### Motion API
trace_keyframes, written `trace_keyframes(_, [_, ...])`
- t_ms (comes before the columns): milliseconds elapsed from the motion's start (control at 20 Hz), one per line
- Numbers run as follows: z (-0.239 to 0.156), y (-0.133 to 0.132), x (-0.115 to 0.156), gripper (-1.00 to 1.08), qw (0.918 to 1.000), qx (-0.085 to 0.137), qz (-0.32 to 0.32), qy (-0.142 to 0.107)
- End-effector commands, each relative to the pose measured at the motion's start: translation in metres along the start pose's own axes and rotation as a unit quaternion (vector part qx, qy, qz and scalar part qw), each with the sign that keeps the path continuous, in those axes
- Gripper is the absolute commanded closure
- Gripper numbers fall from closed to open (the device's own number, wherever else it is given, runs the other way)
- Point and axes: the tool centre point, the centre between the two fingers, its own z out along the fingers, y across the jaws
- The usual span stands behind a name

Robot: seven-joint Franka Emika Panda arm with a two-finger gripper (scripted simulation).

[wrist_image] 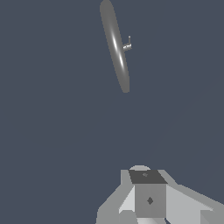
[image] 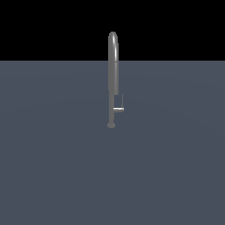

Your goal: Turn on the faucet by rotating a designated handle.

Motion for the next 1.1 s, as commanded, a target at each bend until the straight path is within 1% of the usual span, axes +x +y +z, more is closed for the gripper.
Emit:
trace_keyframes(0, [0.003, -0.002, 0.015, 1.08, 0.9996, 0.016, 0.017, -0.018])
trace_keyframes(300, [0.011, -0.004, 0.05, 1.08, 0.9949, 0.055, 0.057, -0.063])
trace_keyframes(550, [0.02, -0.004, 0.08, 1.08, 0.9868, 0.089, 0.091, -0.101])
trace_keyframes(800, [0.032, -0.002, 0.109, 1.08, 0.9746, 0.124, 0.125, -0.139])
trace_keyframes(1050, [0.046, 0.0, 0.138, 1.08, 0.958, 0.159, 0.159, -0.178])
